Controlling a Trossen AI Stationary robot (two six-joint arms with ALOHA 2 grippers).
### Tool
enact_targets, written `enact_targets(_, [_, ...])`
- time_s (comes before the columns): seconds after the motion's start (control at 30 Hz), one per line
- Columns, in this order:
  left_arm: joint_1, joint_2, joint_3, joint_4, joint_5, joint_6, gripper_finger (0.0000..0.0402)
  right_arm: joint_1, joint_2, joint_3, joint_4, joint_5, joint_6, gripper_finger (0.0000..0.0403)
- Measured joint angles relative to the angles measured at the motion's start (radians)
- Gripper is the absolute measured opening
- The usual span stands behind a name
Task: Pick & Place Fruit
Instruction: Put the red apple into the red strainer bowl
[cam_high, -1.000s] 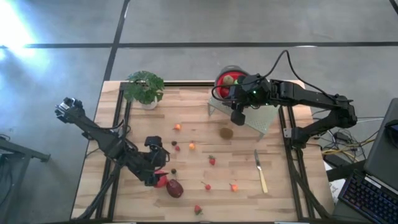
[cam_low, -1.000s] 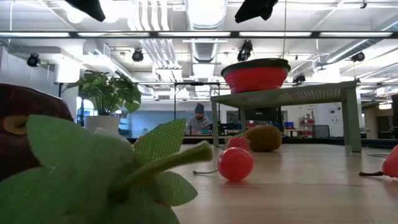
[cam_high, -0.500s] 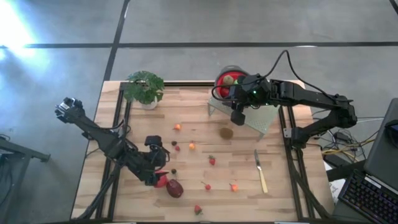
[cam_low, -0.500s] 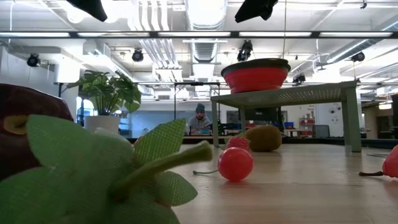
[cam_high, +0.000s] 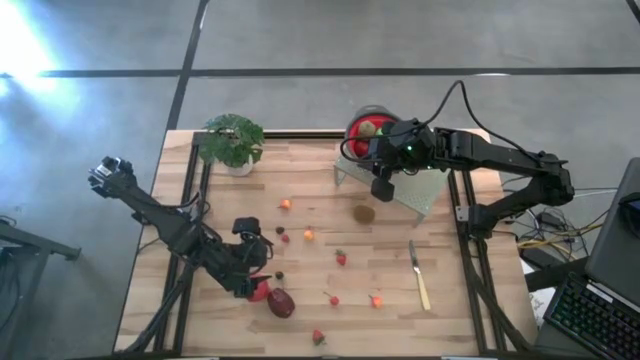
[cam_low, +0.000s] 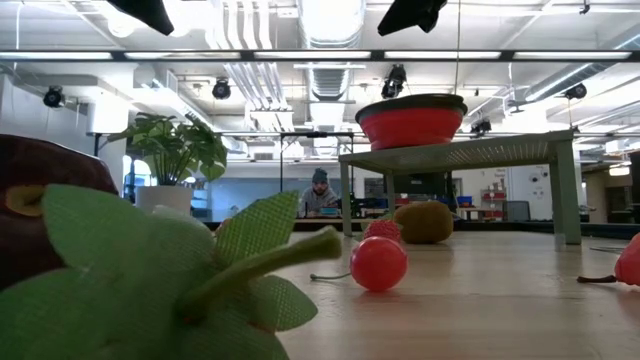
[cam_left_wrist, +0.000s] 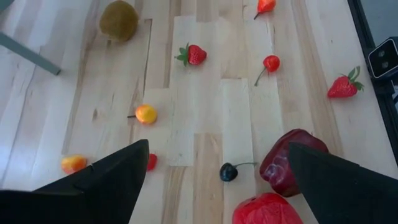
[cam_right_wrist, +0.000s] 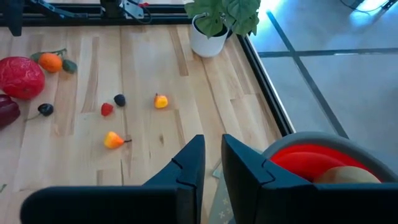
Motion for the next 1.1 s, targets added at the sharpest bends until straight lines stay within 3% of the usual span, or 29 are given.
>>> enact_targets(0.43, [0.0, 0.0, -0.001, -0.001, -0.04, 0.025, 0.0385, 0.0, 0.0, 0.0, -0.009, 0.0, 0.005, 0.0086])
enact_targets(0.77, [0.0, 0.029, -0.001, -0.06, 0.115, -0.018, 0.0385, 0.0, 0.0, 0.0, -0.008, 0.015, 0.0, 0.0105])
enact_targets(0.93, [-0.001, 0.082, -0.001, -0.112, 0.231, 0.031, 0.0385, -0.001, 0.0, 0.0, -0.009, 0.052, 0.001, 0.0113])
enact_targets(1.1, [0.0, 0.13, -0.001, -0.167, 0.363, 0.189, 0.0385, 0.0, 0.0, 0.0, -0.004, 0.053, 0.002, 0.0122])
